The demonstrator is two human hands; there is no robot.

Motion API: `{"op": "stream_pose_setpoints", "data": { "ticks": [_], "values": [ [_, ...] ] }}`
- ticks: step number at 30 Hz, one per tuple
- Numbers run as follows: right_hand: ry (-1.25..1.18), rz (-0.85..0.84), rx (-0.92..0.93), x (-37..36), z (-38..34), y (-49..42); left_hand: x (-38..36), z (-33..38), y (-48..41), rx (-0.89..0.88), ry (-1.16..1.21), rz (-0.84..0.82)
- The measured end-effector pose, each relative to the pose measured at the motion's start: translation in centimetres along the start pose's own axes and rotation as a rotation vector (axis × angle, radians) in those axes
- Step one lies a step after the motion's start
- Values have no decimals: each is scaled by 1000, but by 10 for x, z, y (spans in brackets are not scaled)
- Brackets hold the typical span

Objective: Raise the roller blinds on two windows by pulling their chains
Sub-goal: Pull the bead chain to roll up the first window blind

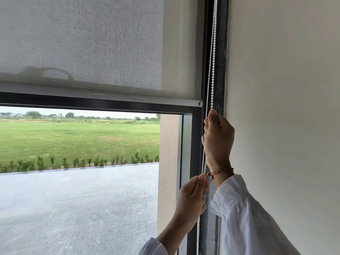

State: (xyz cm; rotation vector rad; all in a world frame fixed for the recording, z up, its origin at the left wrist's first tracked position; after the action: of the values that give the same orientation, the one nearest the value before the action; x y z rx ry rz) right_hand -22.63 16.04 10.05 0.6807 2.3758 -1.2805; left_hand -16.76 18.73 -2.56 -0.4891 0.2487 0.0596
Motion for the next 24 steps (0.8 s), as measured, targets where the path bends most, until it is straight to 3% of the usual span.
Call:
{"op": "stream_pose_setpoints", "data": {
  "ticks": [15,20,24],
  "values": [
    [58,-77,-152,11,-42,12,1,15,1,34,40,5],
    [208,-7,-157,18,-63,31,3,48,17,-56,-211,88],
    [401,81,11,13,-81,72,30,86,41,-148,-332,258]
  ]
}}
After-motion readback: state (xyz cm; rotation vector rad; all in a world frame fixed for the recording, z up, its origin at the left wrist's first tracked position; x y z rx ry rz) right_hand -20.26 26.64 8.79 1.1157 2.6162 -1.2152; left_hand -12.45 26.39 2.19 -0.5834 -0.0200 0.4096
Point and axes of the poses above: each hand's wrist, its own y-axis away from the middle knuckle, its own x-axis out of the back of the hand, z = x × y, the point moved 2 cm from there along -y, towards the middle knuckle, and after that the axes turned 11 degrees about z, right-handed, at the moved point
